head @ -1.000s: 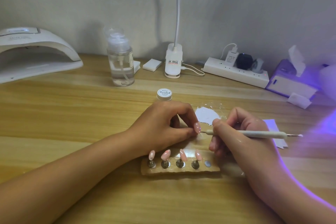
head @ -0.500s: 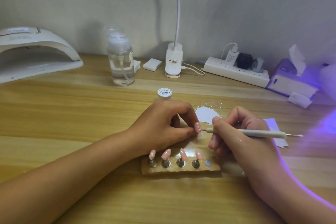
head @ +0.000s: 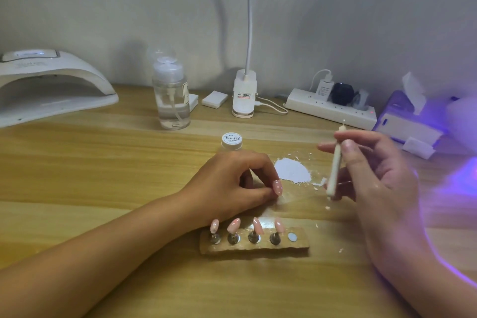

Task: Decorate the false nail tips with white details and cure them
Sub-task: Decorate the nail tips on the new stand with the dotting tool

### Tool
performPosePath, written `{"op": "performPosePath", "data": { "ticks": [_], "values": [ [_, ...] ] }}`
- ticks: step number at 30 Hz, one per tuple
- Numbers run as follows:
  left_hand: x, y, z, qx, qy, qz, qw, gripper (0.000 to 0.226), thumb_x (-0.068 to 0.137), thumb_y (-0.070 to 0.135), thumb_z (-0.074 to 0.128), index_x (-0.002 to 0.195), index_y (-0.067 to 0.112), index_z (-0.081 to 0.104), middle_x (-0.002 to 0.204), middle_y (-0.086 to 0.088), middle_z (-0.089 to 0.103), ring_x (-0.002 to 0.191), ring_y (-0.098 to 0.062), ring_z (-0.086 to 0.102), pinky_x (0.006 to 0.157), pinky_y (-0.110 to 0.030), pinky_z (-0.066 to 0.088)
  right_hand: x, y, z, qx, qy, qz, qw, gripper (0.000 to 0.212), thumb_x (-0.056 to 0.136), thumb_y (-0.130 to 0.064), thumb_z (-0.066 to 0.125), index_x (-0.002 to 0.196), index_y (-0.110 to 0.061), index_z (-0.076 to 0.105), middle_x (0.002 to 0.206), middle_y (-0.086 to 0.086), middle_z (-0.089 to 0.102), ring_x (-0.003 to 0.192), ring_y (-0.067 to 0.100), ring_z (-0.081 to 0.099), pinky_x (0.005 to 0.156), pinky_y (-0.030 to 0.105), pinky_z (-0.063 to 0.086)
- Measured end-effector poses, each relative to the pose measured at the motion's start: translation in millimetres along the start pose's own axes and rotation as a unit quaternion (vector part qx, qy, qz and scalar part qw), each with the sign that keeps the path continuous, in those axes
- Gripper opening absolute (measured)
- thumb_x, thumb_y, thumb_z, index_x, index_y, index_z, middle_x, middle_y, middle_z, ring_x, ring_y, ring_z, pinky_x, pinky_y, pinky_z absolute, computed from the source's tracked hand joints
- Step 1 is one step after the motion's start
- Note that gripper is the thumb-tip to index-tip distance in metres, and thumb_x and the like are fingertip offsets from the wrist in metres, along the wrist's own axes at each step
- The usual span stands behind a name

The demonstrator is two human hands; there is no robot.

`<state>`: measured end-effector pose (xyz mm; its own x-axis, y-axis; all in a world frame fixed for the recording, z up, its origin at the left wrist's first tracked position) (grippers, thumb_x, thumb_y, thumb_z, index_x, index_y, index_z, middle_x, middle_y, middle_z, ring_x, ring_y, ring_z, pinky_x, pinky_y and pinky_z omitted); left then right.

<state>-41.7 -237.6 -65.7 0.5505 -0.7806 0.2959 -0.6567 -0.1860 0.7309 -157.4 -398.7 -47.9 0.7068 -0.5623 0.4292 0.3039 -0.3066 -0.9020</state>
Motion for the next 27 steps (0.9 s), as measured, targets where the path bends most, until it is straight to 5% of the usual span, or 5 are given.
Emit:
{"op": "performPosePath", "data": {
  "ticks": [6, 12, 16, 21, 27],
  "values": [
    [0, -1, 0, -0.002, 0.000, 0.000, 1.000, 0.019, 0.081, 0.016, 0.078, 0.079, 0.033, 0.070, 0.085, 0.021, 0.068, 0.056, -0.004, 0.054, 0.059, -0.017, 0.043, 7, 7, -6, 0.133, 0.091, 0.111, 0.981, 0.032, 0.084, -0.018, 0.075, 0.098, -0.020, 0.047, 0.071, 0.003, 0.072, 0.045, 0.009, 0.057, 0.039, 0.018, 0.043],
    [0, -1, 0, -0.003, -0.001, -0.001, 1.000, 0.017, 0.081, 0.015, 0.077, 0.079, 0.031, 0.070, 0.086, 0.020, 0.068, 0.056, -0.003, 0.054, 0.059, -0.015, 0.041, 9, 16, -9, 0.081, 0.062, 0.139, 0.985, 0.041, 0.094, -0.026, 0.064, 0.062, -0.023, 0.039, 0.046, -0.008, 0.035, 0.033, 0.008, 0.037, 0.034, 0.017, 0.029],
    [0, -1, 0, -0.002, -0.002, 0.003, 1.000, 0.016, 0.081, 0.016, 0.078, 0.080, 0.030, 0.070, 0.086, 0.020, 0.068, 0.055, -0.004, 0.053, 0.059, -0.016, 0.042, 7, 15, -2, -0.061, -0.012, 0.098, 0.993, 0.033, 0.092, -0.051, 0.059, 0.070, -0.026, 0.054, 0.062, -0.001, 0.070, 0.038, 0.010, 0.051, 0.035, 0.017, 0.036],
    [0, -1, 0, -0.005, -0.003, 0.003, 1.000, 0.015, 0.082, 0.016, 0.078, 0.080, 0.030, 0.071, 0.086, 0.017, 0.068, 0.056, -0.004, 0.054, 0.058, -0.016, 0.042, 5, 23, -4, -0.180, -0.046, 0.118, 0.976, 0.026, 0.087, -0.043, 0.071, 0.078, -0.020, 0.062, 0.064, -0.005, 0.072, 0.045, 0.002, 0.054, 0.050, 0.023, 0.042],
    [0, -1, 1, -0.004, -0.004, -0.002, 1.000, 0.016, 0.082, 0.016, 0.078, 0.079, 0.030, 0.070, 0.086, 0.017, 0.069, 0.056, -0.003, 0.054, 0.059, -0.016, 0.041, 8, 26, -5, -0.178, -0.041, 0.137, 0.974, 0.015, 0.084, -0.039, 0.069, 0.080, -0.027, 0.061, 0.073, -0.007, 0.075, 0.054, 0.005, 0.059, 0.062, 0.033, 0.044]
  ]
}}
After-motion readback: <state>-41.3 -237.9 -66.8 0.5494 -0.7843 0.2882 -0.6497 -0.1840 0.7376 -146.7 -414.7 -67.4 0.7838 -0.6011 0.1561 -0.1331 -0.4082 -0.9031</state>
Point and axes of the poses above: each hand's wrist, its own x-axis towards the middle knuckle, its own z-axis out of the palm, y = z × x, the point moved 3 cm from there along x, towards the middle knuckle
